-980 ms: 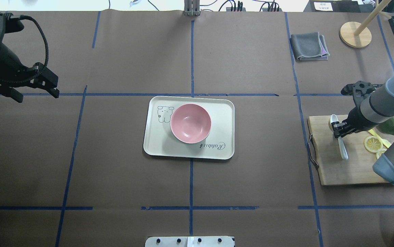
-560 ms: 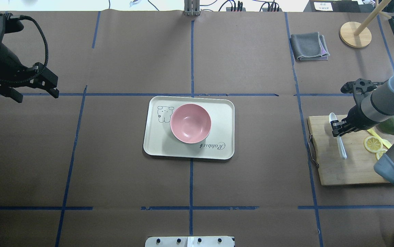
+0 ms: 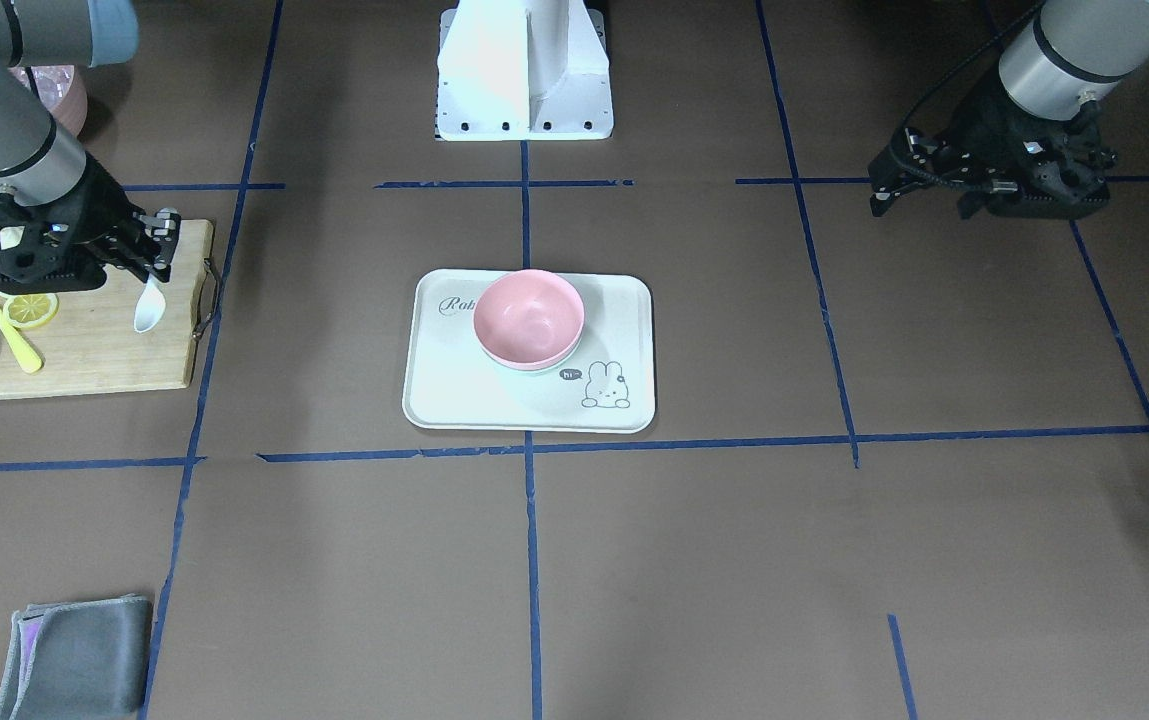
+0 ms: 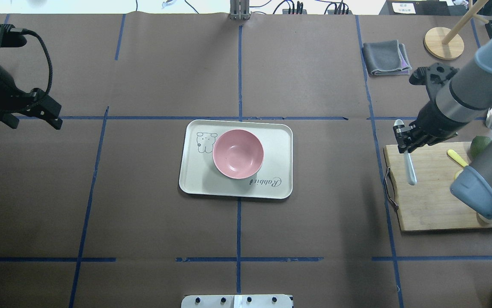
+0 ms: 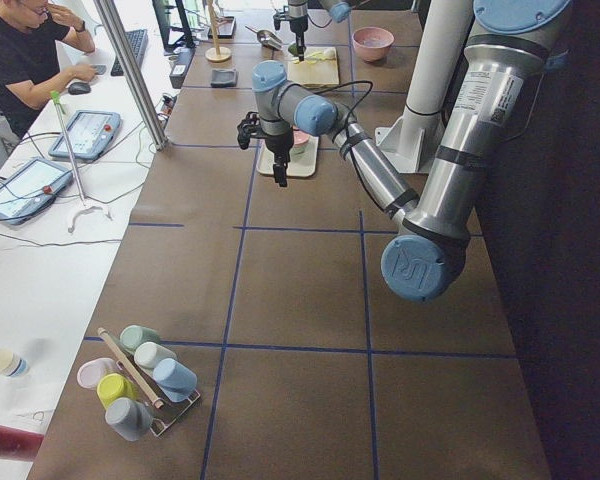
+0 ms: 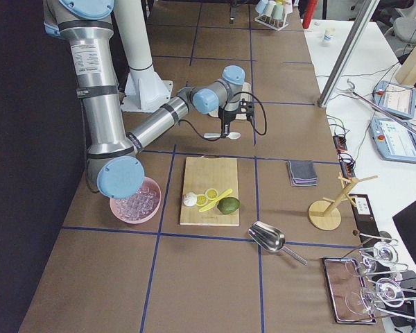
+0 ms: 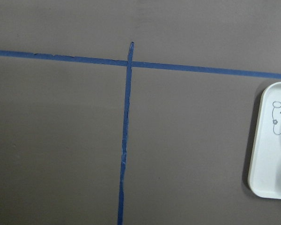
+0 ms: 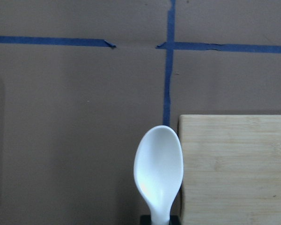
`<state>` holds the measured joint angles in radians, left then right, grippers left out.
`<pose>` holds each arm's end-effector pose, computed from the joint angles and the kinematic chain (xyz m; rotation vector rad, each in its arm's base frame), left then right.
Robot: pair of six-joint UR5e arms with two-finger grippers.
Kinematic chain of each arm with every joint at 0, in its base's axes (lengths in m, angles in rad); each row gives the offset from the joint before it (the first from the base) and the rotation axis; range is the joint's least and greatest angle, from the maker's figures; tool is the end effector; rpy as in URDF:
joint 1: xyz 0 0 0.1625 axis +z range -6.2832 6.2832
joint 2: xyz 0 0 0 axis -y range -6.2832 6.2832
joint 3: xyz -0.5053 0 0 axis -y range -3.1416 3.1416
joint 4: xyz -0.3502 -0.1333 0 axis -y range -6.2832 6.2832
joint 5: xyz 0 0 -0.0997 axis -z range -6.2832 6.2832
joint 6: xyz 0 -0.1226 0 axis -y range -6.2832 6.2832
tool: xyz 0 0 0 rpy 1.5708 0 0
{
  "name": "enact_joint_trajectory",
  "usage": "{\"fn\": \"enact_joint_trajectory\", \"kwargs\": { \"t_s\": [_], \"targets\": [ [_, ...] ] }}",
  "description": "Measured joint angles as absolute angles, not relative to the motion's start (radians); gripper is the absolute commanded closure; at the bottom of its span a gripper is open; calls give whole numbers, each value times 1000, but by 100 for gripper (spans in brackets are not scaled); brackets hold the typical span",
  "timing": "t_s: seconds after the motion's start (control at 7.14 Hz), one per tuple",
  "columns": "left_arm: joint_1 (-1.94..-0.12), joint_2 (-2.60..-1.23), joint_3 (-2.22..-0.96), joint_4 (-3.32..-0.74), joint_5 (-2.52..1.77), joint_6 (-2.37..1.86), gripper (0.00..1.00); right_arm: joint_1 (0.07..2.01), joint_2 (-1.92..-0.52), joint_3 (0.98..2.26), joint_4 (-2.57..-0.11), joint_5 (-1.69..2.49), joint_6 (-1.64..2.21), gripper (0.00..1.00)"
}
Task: Stack pink bowl on green and place spoon
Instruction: 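Lift the white spoon with the right gripper and carry it over the pink bowl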
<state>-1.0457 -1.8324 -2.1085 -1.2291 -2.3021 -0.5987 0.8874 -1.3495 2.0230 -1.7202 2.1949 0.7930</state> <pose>0.2085 -0.4624 0.4374 -0.0130 0.8399 0.0981 -0.2810 -0.4427 0.4733 -0.0353 -0.7911 -0.0597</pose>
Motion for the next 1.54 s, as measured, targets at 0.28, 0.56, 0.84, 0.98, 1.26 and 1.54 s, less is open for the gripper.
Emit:
{"fn": "enact_joint_trajectory", "kwargs": {
  "t_s": [0.28,0.56,0.84,0.98,1.26,1.54],
  "targets": [
    [-1095,-1758,-2102,-1234,-2298,-450,0,834,-1198,2014,-1817,2196,858,100],
    [-1106,-1742,-2095,-1244,-2259,-444,0,742,-1043,1951,-1858,2189,994,100],
    [-1107,-1735,-2061,-1258,-2220,-443,0,683,-888,1821,-1859,2187,1093,100],
    [-1108,-1733,-2041,-1259,-2214,-442,0,664,-825,1757,-1852,2188,1134,100],
    [-1109,-1731,-2011,-1260,-2211,-439,0,642,-741,1627,-1757,2192,1229,100],
    [-1109,-1730,-1998,-1261,-2211,-439,0,627,-665,1495,-1684,2194,1292,99]
  ]
}}
